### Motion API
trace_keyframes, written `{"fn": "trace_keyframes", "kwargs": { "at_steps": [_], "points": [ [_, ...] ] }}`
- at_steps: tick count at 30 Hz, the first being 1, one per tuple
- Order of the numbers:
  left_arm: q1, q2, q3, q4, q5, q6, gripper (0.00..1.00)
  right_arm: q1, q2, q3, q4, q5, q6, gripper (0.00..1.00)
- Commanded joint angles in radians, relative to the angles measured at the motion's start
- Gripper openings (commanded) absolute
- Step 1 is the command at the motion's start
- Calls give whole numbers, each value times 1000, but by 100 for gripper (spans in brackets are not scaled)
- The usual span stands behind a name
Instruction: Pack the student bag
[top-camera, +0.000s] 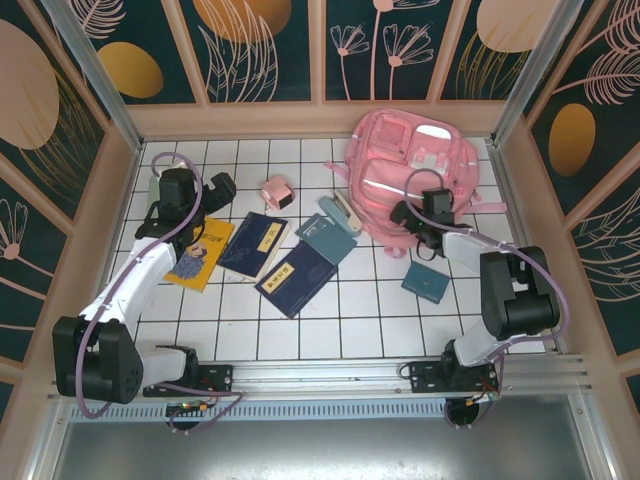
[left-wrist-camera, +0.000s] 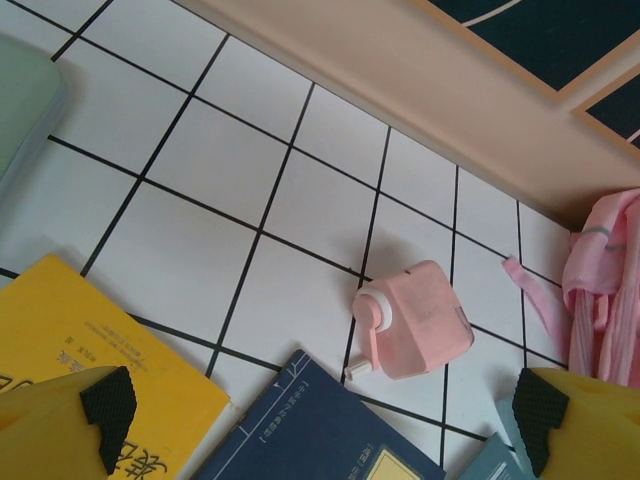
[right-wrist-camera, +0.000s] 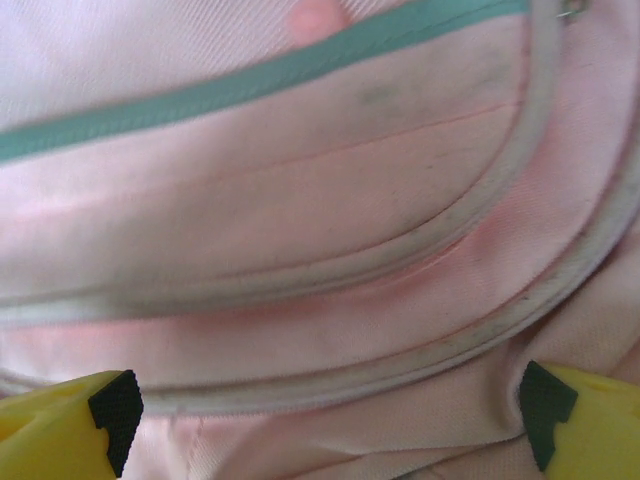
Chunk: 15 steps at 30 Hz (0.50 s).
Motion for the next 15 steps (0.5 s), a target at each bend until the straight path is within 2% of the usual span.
{"fn": "trace_keyframes", "kwargs": {
  "at_steps": [1,7,11,15],
  "points": [
    [-4,-4,33,-30,-9,30,98,123,36,-20,-58,-86,97,99],
    [-5,-14,14,-49,2,18,99,312,125,92,-41,-109,157,99],
    [-12,-33,3,-65,21,5,95,407,204,194,-49,-127,161,99],
    [-44,-39,4,-72,30,-23,91,460,233,268,-61,-137,139,99]
  ]
}}
